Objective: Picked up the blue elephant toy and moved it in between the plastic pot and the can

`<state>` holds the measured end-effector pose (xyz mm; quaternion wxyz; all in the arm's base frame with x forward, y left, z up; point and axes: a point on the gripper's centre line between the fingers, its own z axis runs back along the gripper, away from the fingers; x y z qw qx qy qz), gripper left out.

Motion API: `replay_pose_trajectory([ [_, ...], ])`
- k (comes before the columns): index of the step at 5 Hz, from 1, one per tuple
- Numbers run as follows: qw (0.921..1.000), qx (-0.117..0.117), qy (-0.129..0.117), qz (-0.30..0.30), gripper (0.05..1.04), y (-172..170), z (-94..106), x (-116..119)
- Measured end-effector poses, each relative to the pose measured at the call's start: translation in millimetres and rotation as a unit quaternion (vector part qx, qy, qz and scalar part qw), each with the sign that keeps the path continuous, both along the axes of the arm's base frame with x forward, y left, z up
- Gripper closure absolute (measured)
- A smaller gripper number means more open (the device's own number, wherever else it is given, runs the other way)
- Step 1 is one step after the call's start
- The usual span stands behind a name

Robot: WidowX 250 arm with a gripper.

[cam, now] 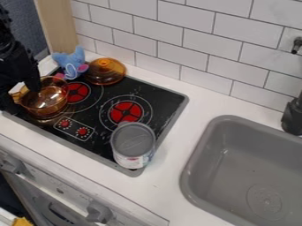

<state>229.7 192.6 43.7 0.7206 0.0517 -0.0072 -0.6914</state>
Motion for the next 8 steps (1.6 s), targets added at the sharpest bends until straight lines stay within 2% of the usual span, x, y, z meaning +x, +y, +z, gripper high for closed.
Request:
replay_pose_trajectory([
  [1,0.9999,-0.008,0.009,0.002,0.083,-2,-7.5,-2],
  [2,1.0000,-0.002,0.000,0.005,0.083,0,-4.6,1],
  [3,1.0000,-0.003,-0.004,0.007,0.083,-1,4.7,0],
  [4,0.9995,-0.015,-0.021,0.020,0.083,6,16.8,4],
  [5,0.9987,-0.002,-0.040,0.030,0.083,16,34.6,19],
  [7,0.9989,-0.014,-0.039,0.022,0.083,20,30.7,69],
  [8,0.9990,-0.008,-0.043,0.007,0.083,18,24.5,86],
])
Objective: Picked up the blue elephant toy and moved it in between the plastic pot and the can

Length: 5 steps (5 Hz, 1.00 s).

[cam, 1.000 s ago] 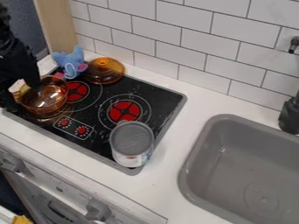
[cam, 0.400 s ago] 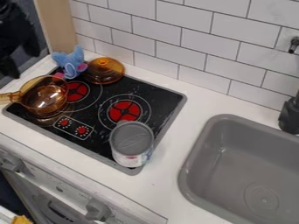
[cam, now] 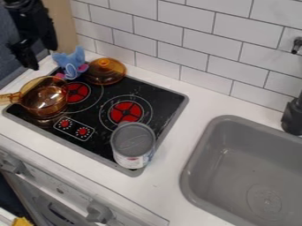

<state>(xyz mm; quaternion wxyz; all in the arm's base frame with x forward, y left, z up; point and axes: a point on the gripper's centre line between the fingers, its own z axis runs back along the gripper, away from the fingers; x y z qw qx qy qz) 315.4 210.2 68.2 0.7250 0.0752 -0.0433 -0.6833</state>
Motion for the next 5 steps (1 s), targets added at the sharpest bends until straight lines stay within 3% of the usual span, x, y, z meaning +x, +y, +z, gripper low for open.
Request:
replay_pose_trajectory([
  [1,0.9999,0.007,-0.003,-0.015,0.083,-5,-7.3,12],
  [2,0.9996,-0.008,-0.008,-0.024,0.083,-6,-16.0,23],
  [3,0.9993,-0.007,-0.012,-0.036,0.083,-7,-26.2,33],
  [5,0.9986,-0.023,0.007,-0.046,0.083,-6,-41.6,52],
])
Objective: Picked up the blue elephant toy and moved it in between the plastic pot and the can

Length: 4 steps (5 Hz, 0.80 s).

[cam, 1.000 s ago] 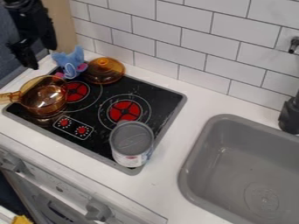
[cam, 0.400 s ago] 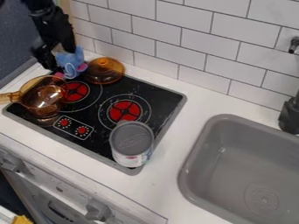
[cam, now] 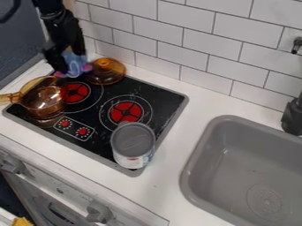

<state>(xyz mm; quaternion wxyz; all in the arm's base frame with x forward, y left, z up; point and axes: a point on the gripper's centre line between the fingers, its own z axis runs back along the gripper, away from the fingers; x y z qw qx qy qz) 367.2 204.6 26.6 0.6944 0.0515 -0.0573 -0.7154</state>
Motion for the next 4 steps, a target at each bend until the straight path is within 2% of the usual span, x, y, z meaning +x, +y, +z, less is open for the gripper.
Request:
replay_pose_trajectory([
  [1,0.9999,0.008,0.012,0.000,0.129,-0.6,-6.6,2.2],
  [2,0.9998,0.013,0.012,0.007,0.389,0.3,-11.0,3.7],
  [3,0.9997,0.017,0.015,0.008,0.603,1.4,-11.7,2.9],
  [4,0.9997,0.013,0.017,0.007,0.721,0.1,-11.8,1.8],
])
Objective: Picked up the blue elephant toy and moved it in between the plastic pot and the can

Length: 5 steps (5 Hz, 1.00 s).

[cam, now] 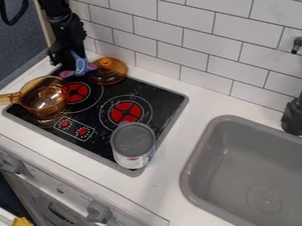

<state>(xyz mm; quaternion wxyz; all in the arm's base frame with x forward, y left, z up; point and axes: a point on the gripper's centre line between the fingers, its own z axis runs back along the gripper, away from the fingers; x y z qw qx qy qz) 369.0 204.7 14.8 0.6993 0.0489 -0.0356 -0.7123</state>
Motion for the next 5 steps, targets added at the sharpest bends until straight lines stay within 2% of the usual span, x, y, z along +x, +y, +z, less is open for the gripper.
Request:
replay_pose_trajectory([
  [2,0.9998,-0.015,0.009,0.007,0.757,0,2.5,-9],
  [3,0.9996,-0.018,0.008,0.021,0.757,3,14.2,-21],
  [4,0.9995,-0.020,-0.013,0.019,0.757,-6,36.9,-24],
  [5,0.9992,-0.028,-0.024,-0.013,0.757,-39,54.3,-23],
])
